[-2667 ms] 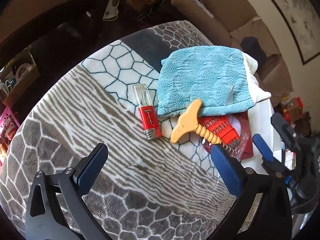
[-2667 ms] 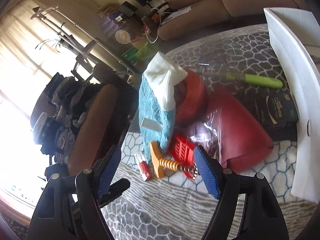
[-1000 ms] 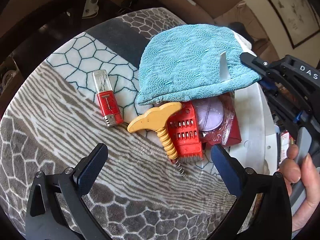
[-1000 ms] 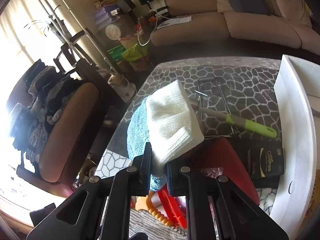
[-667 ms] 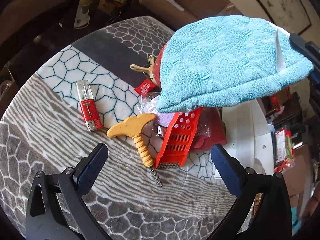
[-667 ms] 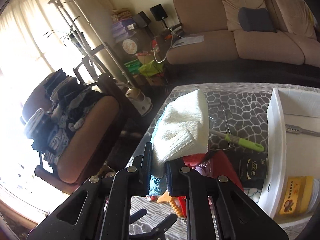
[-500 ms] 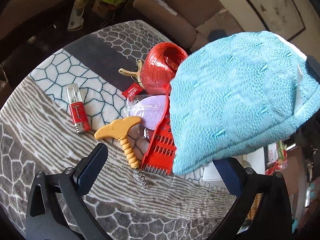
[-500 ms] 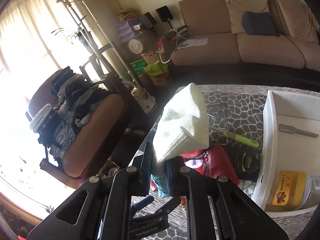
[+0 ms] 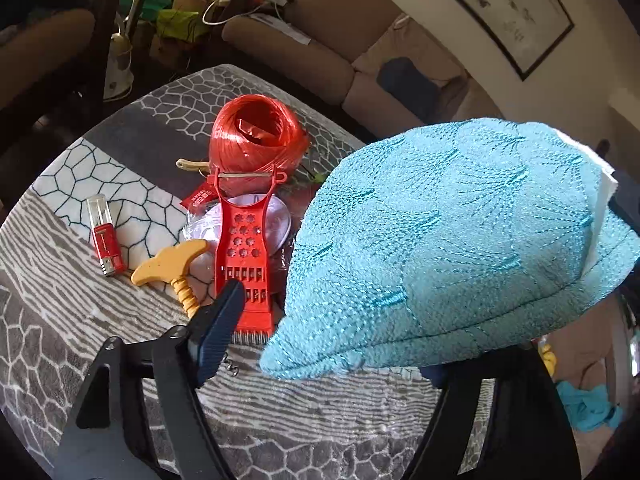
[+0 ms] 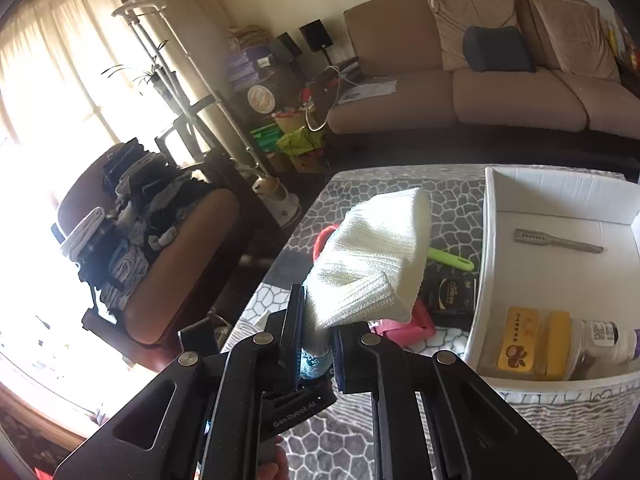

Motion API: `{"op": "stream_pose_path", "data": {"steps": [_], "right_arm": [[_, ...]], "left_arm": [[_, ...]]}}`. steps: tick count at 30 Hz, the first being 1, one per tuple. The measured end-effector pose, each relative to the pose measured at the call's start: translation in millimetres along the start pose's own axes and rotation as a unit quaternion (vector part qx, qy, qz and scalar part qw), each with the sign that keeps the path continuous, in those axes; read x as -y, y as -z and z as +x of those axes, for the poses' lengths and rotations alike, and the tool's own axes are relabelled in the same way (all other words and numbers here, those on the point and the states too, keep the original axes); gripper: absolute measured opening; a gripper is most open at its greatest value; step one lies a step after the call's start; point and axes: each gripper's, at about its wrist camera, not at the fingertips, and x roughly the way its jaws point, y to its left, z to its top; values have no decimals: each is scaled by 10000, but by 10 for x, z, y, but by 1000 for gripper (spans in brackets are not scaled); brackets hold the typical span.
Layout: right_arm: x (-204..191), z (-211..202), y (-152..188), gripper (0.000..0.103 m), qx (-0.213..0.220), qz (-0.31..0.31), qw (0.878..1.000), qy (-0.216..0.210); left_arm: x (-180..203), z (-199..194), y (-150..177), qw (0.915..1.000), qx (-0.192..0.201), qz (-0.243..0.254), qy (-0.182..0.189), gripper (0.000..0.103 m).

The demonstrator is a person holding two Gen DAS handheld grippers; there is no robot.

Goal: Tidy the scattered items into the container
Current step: 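Lift the mitt with the right gripper and carry it over the box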

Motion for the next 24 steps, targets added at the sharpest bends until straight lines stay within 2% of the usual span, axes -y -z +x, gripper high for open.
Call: {"op": "stream_pose_path", "data": {"steps": [1,4,10,16,20,24], "right_arm": [[61,-24,21,11,6,37,10000,34],[252,-117,87,11,66,184,9998,74],[600,-396,155,11,198,468,9987,-37],[849,-746,132,11,394,380,9985,-18],[1158,-979,36,11,553,407,9976,107],[1571,-1181,-102,11,700,459,9959,335]], "left_arm": [[66,-1,14,10000,-1,82,53,49],[192,-30,55,9995,82,205,231,44],[417,-73,117,9964,32,366,758,39],[1133,34,23,9898,-273,1343,394,39],[1769,218,-74,9767,-277,2125,82,39],[2353,662,-78,9611,-481,2717,-141,39]]}}
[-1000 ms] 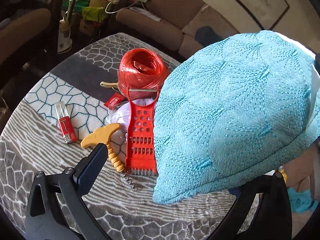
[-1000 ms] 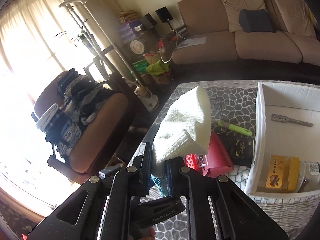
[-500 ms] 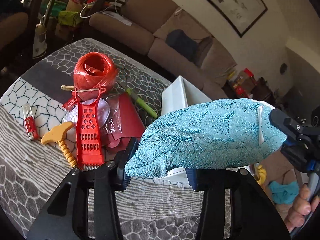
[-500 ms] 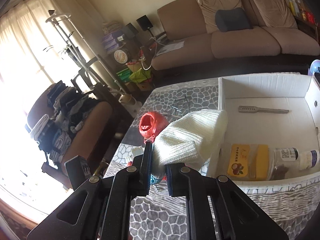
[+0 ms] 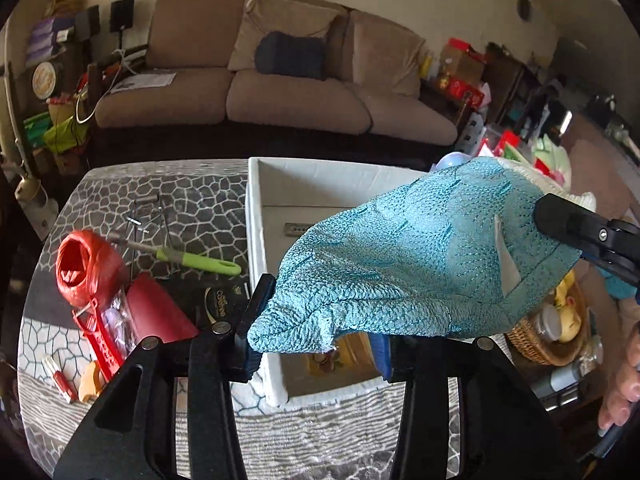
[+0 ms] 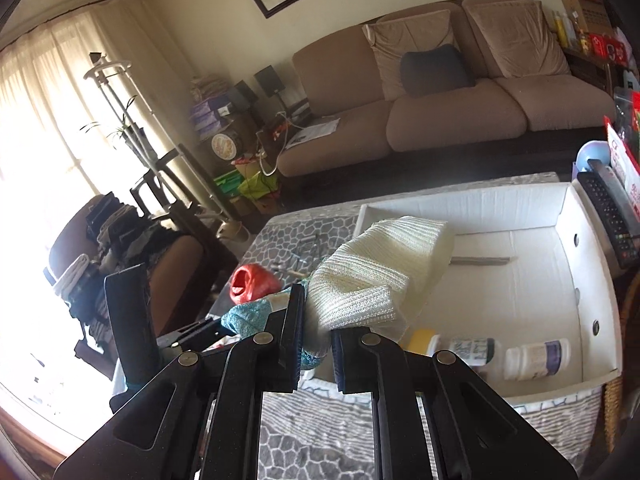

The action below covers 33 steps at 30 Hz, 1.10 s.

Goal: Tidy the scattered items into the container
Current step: 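Lift the mitt with the right gripper and carry it over the box, then lower the mitt into the box and open the right gripper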

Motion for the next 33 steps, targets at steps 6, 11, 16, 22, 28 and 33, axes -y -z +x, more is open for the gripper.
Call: {"op": "stream_pose_path", "data": {"steps": [6,11,16,22,28,33], "right_arm": [[829,165,-167,11,-185,506,9981,304],[1464,572,-105,11,-418,1244,9912,196],[1735,1174,52,12,-1018,1405,9842,355],[1972,1552,158,28,-1754,1609,9649,1107],[2016,1477,216,63,-1977,1501,9566,1526],[2070,1295,215,63,-1926,1639,9571,1412]], "left_arm": [[585,833,-240,9955,-561,687,-333,39],[561,1398,-314,9918,-968,610,-561,39],[381,1827,-272,9788,-1483,860,-1122,40],[116,1806,-150,9752,-1713,621,-1255,59],[65,1598,-158,9778,-1603,451,-1270,62],[70,1292,-200,9823,-1421,442,-1138,63]]}}
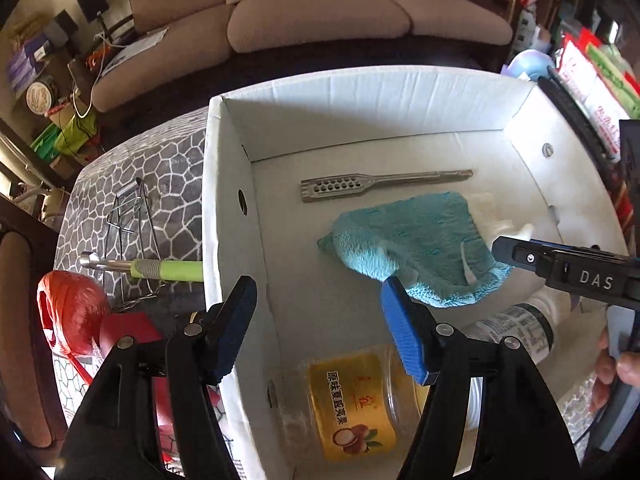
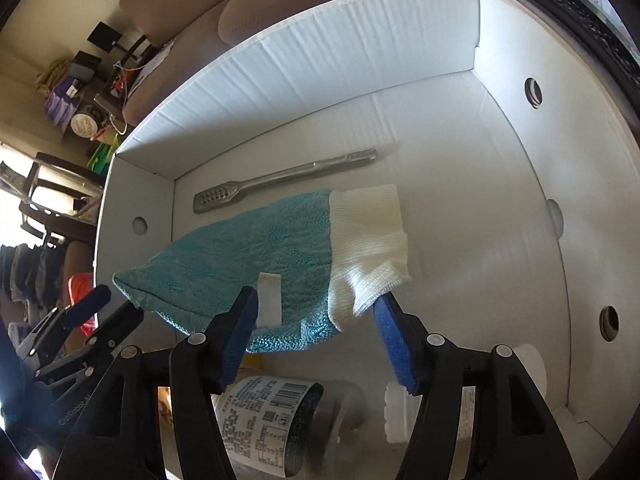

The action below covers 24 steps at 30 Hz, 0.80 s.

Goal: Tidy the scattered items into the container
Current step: 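Lower the mitt into the box and open the right gripper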

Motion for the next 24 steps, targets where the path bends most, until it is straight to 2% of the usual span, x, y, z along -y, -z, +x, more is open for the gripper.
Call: {"op": "stream_pose_path", "data": {"steps": [3,8,11,15,16,19,22,24], "right_arm": [[3,-93,13,63,30,-61,9998,160],[20,-228,66,64,76,-12,9999,136],[-7,-249,85,65,74,10,10000,4],[-26,-176,26,65,83,3,9994,326],[11,-151,6,65,77,76,9994,320],[105,-30,-57,62,-90,180,9992,349],[110,132,-118,46,-328,-7,9979,559],[117,249,-147,41,-492,-19,9973,539]], "left_arm": [[-62,-183,0,9999,133,-21,30,70],[-59,-249,0,9999,61,-10,112,70],[28,-93,-7,9991,-245,-42,331,71],[182,258,-56,9965,-690,-75,464,71],[227,352,-74,9964,-773,8,340,71],[371,613,-117,9933,-972,509,-365,71],[465,818,-143,9854,-1105,935,-897,71],[539,922,-151,9793,-1172,1189,-1148,71]]}}
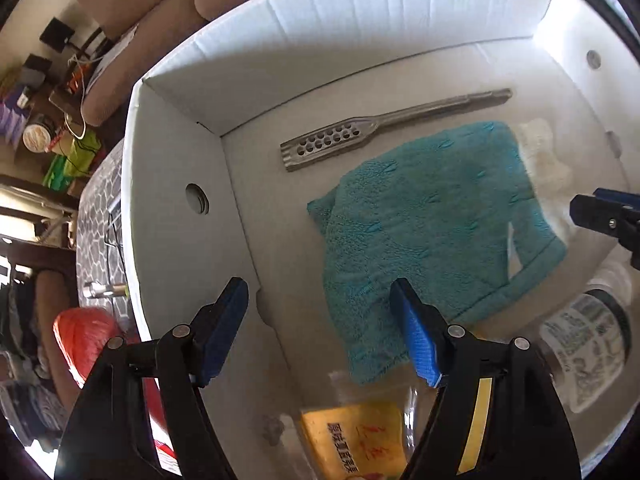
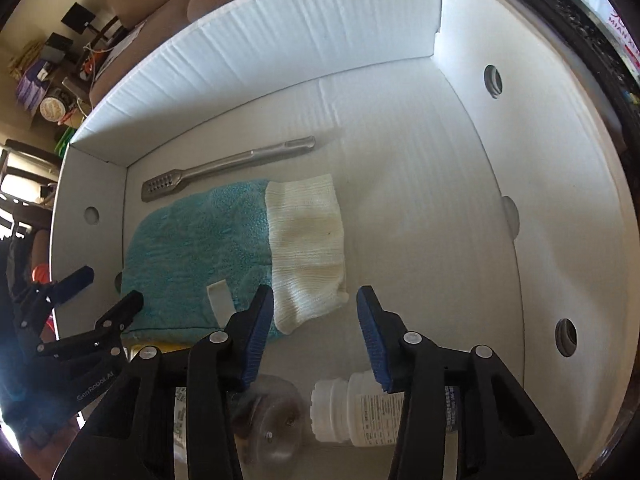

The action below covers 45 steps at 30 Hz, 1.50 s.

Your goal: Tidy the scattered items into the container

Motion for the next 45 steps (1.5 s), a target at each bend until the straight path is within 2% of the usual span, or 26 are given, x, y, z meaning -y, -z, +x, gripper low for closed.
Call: {"op": "stream_pose_path", "data": {"steps": [5,8,11,13,14,16,18,20,22,26,30,35,45], "right_arm": [[-82,196,-111,38,-252,-70,9996,-81],[-160,173,-191,38,-236,-160,9996,-56],[-218,117,-188,40,-137,-234,9996,-78],[-189,81,-141,44,-122,-182,9997,-93],[-162,52,-106,49,-106,-156,9998,-46],[-117,-64,-16,52,40,-182,9997,126],[-91,-223,105,61,212,-228,9994,126],[-84,-412,245,74,406,-224,9985,-276],[-137,-619,409,80,650,-276,9955,-640],[-343,-1007,787,84,1266,-645,9888,-465],[-488,-1323,1175,93,1713,-976,9802,-187],[-726,-1645,1678,102,2332,-1583,9592,242],[-857,-2065,2451,103,2549,-1696,9519,112]], "left_arm": [[49,101,-112,9996,-101,57,-265,71],[36,114,-115,9995,-101,43,-282,71],[-63,-40,-45,9998,66,-153,-98,72],[-165,-228,71,9990,281,-304,191,76],[-206,-331,153,9979,390,-364,378,80],[-302,-566,352,9948,646,-442,645,93],[-383,-810,561,9903,933,-508,900,96],[-461,-1015,789,9842,1238,-624,1101,103],[-544,-1142,1007,9781,1357,-827,1346,103],[-705,-1366,1457,9648,1443,-1362,1725,103],[-799,-1595,1804,9599,1561,-1592,1698,103],[-850,-1849,2166,9555,1640,-1816,1650,103],[-821,-2320,2859,9501,1834,-1994,1547,103]]}}
